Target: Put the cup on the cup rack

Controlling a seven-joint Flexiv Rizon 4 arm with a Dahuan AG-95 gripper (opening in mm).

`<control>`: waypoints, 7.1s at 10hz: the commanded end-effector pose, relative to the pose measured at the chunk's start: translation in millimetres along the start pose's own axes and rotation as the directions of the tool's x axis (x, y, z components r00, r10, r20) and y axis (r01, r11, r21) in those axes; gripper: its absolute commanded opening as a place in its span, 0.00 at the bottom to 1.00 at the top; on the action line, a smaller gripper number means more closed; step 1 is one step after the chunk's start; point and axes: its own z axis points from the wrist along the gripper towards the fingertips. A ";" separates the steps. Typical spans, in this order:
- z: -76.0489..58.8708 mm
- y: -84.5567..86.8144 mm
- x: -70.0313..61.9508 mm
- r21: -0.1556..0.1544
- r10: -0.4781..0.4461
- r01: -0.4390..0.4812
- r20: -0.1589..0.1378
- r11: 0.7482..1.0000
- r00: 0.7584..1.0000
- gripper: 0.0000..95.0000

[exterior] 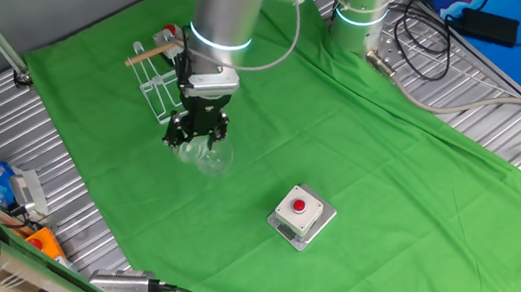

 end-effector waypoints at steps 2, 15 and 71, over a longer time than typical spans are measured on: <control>3.0 -1.2 -2.2 0.001 0.008 -0.008 -0.001 1.000 1.000 0.80; 11.1 -8.6 -18.8 -0.001 0.021 -0.021 -0.026 1.000 0.999 0.80; 18.9 8.7 0.7 -0.303 0.698 -0.739 -0.250 0.602 0.671 1.00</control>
